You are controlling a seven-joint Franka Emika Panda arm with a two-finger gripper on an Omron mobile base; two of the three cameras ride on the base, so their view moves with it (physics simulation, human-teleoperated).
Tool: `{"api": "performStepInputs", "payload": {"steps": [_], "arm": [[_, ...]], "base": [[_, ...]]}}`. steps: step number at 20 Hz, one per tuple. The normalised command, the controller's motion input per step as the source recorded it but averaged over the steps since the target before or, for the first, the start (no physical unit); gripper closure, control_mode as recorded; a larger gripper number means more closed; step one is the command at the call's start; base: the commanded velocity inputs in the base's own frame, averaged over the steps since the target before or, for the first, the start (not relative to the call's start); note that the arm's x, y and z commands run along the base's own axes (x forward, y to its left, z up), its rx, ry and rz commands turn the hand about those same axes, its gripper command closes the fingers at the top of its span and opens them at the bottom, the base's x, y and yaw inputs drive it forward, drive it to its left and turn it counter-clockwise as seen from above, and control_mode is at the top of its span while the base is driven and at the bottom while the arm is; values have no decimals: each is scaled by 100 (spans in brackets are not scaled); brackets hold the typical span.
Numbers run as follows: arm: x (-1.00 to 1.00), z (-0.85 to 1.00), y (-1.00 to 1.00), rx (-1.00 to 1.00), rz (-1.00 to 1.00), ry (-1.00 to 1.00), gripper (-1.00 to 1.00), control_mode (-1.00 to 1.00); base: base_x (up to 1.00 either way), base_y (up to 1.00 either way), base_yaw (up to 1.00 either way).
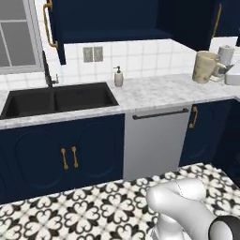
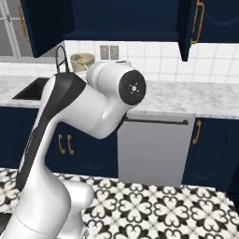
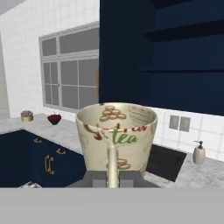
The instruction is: Gather all objects into one cabinet and sort the glasses and bowls to opposite sides.
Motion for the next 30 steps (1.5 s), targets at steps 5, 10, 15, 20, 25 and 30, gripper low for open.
{"api": "performStepInputs", "payload": {"steps": [5,10,15,20,25,30], "arm": [[0,0,0,0,0,0,100,100],[0,0,0,0,0,0,100,100],[0,0,0,0,0,0,100,100],[0,0,0,0,0,0,100,100],[0,0,0,0,0,0,100,100],[0,0,0,0,0,0,100,100]], "base": [[-100,-23,-35],[-100,-13,-45],[-100,-31,-50],[-44,-5,-71],[8,93,-63],[-43,100,-31]]}}
